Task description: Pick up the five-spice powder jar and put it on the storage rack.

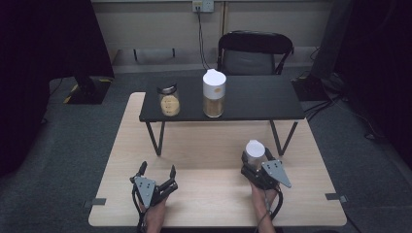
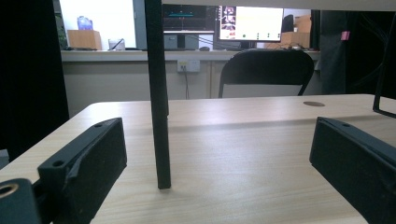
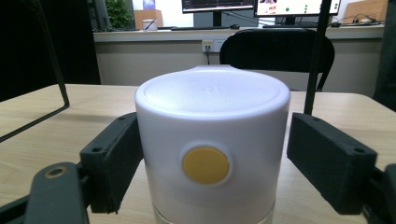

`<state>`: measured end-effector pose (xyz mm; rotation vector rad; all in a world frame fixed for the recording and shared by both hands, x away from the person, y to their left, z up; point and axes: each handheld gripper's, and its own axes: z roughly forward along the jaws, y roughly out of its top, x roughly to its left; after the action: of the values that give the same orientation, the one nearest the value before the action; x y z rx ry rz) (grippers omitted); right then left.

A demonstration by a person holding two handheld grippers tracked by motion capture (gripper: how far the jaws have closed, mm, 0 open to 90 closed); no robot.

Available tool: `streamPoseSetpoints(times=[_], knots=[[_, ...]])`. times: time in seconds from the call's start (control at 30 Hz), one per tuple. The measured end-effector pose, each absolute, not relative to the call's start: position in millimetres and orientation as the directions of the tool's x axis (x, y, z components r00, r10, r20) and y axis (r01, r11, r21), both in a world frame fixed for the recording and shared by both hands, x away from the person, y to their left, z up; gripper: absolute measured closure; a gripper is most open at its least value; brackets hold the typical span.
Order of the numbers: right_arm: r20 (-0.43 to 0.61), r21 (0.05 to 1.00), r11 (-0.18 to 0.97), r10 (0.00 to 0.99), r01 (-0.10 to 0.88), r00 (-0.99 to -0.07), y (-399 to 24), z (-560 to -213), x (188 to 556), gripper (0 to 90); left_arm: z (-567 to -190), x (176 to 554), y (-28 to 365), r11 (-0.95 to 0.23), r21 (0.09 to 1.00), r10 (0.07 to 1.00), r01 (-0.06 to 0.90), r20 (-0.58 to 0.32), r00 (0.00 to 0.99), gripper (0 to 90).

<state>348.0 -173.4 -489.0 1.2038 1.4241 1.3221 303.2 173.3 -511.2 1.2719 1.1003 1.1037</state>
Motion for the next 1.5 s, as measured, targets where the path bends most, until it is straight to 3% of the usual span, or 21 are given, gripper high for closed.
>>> streamPoseSetpoints(times=[0.73,1.5], knots=[[0.036,0.991,-0.006,0.973,0.131,-0.229,-174.0,-491.5,351.1,29.1,-511.2,303.2,173.3,0.0,1.0,0.99,-0.003,0.001,0.143,3.4],[0.021,0.991,0.005,0.98,0.132,-0.198,-172.4,-490.1,350.6,30.1,-511.3,303.2,173.3,0.0,1.0,0.99,-0.003,0.0,0.144,3.4]])
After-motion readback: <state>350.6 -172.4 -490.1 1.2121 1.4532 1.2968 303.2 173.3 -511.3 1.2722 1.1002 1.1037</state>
